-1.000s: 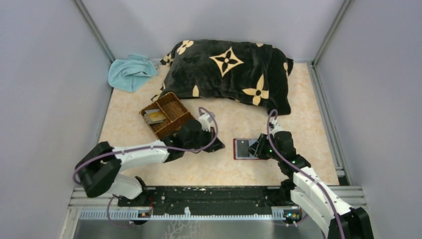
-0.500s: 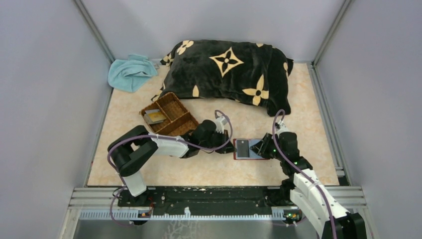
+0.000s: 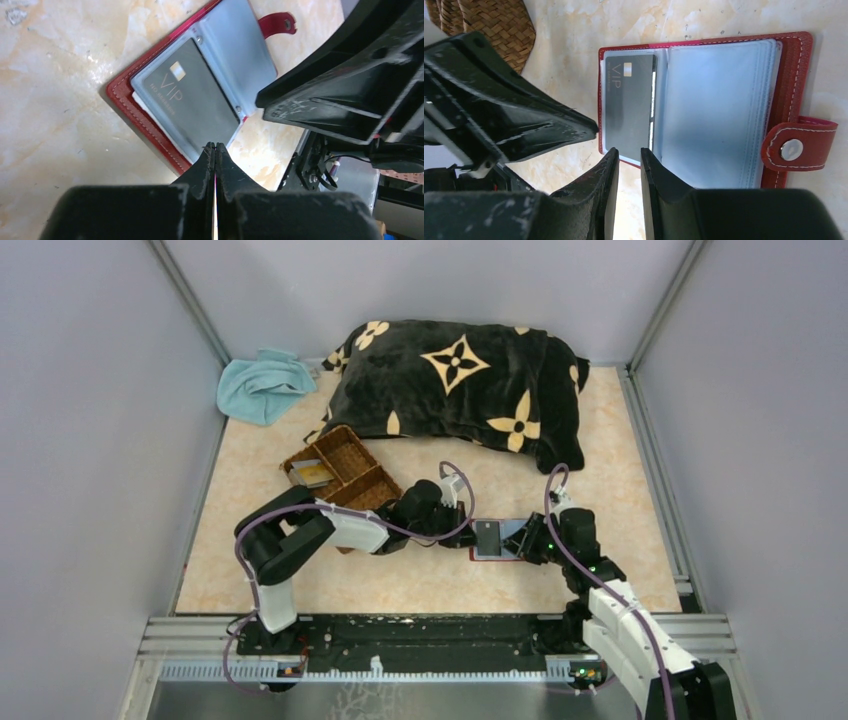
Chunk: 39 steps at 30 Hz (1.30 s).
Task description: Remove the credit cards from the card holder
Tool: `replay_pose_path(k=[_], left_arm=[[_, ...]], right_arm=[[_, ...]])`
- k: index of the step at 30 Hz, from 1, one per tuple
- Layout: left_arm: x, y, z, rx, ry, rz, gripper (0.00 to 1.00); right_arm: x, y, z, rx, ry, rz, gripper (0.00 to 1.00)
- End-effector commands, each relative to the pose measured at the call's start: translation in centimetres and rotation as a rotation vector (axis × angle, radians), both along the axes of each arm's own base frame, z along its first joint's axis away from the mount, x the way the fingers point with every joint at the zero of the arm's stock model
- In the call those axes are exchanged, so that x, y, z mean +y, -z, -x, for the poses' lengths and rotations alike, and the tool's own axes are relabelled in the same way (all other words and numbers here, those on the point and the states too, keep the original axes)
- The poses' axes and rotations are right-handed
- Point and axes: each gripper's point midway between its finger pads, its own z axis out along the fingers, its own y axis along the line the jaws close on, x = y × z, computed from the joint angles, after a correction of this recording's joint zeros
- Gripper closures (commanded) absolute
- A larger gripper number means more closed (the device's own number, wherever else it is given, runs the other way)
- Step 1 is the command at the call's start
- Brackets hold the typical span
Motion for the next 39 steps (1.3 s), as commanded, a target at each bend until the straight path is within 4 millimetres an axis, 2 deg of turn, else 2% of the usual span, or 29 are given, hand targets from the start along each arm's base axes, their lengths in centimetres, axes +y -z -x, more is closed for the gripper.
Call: replay_pose_path(k=[1,8,17,29,34,39], left_arm=[[-0.3,0.9,0.4,0.008,0.029,0.015,1.0],[0.0,2.4,0.7,0.023,0.033,-0.008,1.0],[2.0,4.1,0.9,0.044,0.009,-0.039,1.0],[2.0,5.5,1.2,0.081,0.016,-0.042,1.0],[2.4,6.2,1.2,0.104,0.01,-0.051,1.0],[2.5,6.5,1.5,0.115,0.012,-0.051,1.0]], right_arm=[[0.2,-1.0,-0.7,-0.05,-0.014,-0.012,0.77],[0.0,-1.2,-0.5,-0.058,-0.009,-0.002,0.77],[0.0,-1.2,-0.5,-0.055,-0.006,-0.004,0.78],[0.0,-1.1,-0.4,-0.061,-0.014,-0.007,0.78],[-0.4,-0.3,-0.4,-0.048,0.007,0.018,0.77],[-1.0,1.0,-0.5,-0.023,0.035,0.045,0.72]])
